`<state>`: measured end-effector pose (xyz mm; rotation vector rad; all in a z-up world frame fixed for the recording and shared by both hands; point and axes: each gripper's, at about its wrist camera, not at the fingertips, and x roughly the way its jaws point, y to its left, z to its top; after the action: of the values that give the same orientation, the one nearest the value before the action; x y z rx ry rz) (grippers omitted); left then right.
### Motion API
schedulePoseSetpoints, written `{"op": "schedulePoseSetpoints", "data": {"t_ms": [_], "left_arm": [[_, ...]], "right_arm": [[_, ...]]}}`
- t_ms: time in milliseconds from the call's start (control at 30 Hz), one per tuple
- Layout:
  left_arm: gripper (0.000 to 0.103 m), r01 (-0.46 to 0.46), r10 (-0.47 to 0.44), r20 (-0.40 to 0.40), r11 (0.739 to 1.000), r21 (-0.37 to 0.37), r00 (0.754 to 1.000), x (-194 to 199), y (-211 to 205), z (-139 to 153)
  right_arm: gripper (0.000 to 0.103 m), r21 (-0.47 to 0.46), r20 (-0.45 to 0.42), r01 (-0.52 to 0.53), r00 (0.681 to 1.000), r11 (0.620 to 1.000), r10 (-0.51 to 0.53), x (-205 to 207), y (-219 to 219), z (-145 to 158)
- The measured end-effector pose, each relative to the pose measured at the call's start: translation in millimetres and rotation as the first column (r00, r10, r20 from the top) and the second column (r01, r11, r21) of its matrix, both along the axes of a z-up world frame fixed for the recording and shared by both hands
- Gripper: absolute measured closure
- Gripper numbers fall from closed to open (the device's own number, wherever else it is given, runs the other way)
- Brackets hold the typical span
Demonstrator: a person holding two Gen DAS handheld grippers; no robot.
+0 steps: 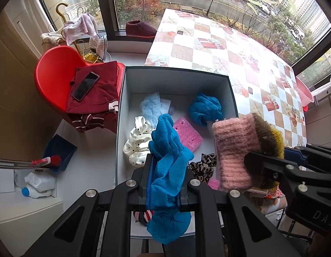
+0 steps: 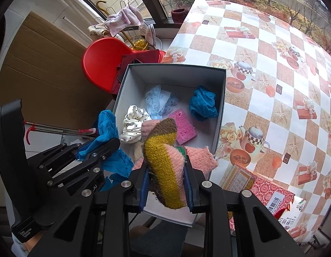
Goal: Organize soft objects
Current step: 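Lift the blue glove and striped sock with both grippers and carry them over the box, then open both grippers to drop the blue glove and striped sock into the box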
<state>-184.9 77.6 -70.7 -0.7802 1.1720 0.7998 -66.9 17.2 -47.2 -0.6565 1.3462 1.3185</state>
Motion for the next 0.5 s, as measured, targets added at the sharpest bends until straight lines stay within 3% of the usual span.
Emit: {"op": "schedulePoseSetpoints", "data": {"t_ms": [500], "left_arm": [[0.086, 0.012, -0.013, -0.021, 1.0, -0.028, 1.0, 21, 15, -17]], "right_arm": [[0.074, -0.024, 0.046, 0.002, 0.999, 1.0, -0.001, 7, 27, -16]]}}
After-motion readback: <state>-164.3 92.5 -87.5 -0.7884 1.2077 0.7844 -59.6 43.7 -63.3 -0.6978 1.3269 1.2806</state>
